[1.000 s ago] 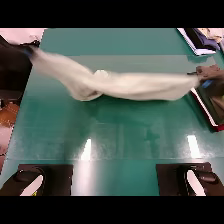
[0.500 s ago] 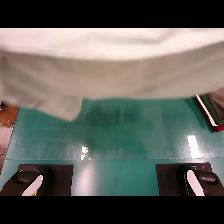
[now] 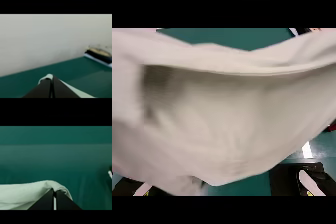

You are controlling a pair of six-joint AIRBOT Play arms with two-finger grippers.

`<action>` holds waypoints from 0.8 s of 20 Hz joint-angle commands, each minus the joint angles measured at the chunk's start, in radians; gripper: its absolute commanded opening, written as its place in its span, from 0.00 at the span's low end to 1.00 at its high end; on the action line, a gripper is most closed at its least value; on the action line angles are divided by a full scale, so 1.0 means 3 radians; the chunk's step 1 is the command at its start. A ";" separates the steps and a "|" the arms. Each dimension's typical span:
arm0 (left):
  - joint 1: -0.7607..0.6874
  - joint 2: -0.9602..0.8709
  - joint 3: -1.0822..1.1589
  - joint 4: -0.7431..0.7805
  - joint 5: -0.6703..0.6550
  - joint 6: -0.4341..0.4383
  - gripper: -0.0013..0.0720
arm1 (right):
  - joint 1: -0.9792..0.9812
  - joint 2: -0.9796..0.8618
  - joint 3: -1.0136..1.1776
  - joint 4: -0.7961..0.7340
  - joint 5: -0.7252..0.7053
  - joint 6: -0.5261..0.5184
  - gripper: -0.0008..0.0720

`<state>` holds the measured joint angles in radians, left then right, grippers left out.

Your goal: Fold the shirts.

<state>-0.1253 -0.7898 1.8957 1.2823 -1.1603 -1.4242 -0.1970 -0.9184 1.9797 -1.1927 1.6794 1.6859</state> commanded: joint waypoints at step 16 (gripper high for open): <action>0.0017 -0.2124 -0.1132 0.0179 0.0931 0.0203 0.65 | 0.0221 -0.1445 -0.2148 -0.0038 -0.2228 -0.0314 0.22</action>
<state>-0.1234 -1.3968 1.5593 1.3350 -0.9432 -1.3594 -0.1501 -1.3396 1.3739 -1.2049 1.1980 1.6009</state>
